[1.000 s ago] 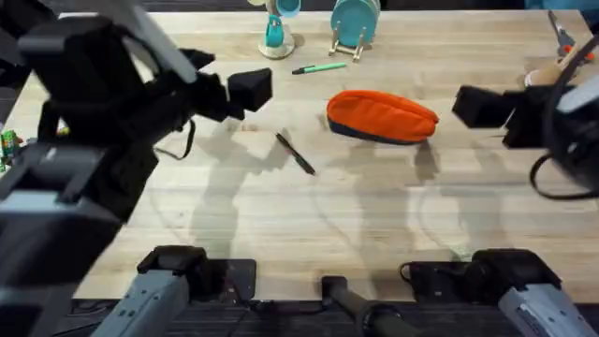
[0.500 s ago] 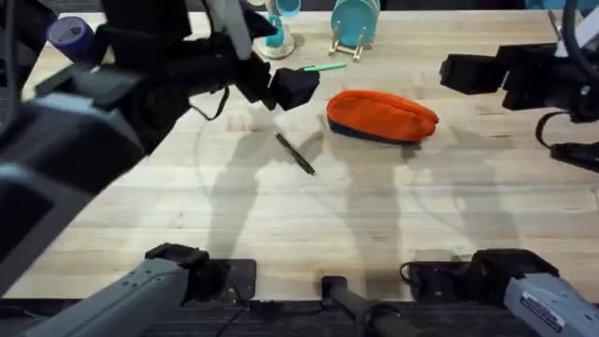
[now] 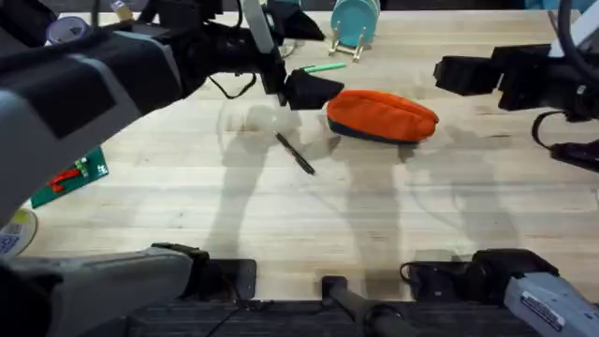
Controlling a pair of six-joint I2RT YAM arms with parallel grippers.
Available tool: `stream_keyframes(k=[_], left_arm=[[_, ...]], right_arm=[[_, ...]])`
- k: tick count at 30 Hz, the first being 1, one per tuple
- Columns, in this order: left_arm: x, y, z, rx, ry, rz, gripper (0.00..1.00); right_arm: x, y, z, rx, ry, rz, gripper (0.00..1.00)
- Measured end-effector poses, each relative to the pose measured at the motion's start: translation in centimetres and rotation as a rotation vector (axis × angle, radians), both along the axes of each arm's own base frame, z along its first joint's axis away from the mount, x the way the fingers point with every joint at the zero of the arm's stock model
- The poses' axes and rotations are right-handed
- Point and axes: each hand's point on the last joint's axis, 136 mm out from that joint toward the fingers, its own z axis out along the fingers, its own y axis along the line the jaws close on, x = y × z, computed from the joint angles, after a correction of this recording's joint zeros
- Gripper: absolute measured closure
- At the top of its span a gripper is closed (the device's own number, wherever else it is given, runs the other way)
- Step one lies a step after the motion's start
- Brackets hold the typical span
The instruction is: Unzip the bag, pick up the pens from the table one at a time and place them inside, then zip the bag closed.
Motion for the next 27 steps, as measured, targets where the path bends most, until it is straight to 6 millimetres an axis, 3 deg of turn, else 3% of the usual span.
stream_keyframes(k=[4,21,27], left_arm=[[0.0,-0.3,-1.0,-0.011,0.02,-0.035,0.008],[-0.1,-0.6,-0.9,-0.018,-0.034,-0.075,0.008],[0.6,-1.4,-3.9,-0.005,0.008,-0.1,0.008]], right_arm=[[0.0,0.0,0.0,0.001,0.0,0.001,0.006],[0.0,0.0,0.0,-0.034,-0.012,0.026,0.005],[0.0,0.0,0.1,-0.054,-0.019,0.041,0.006]])
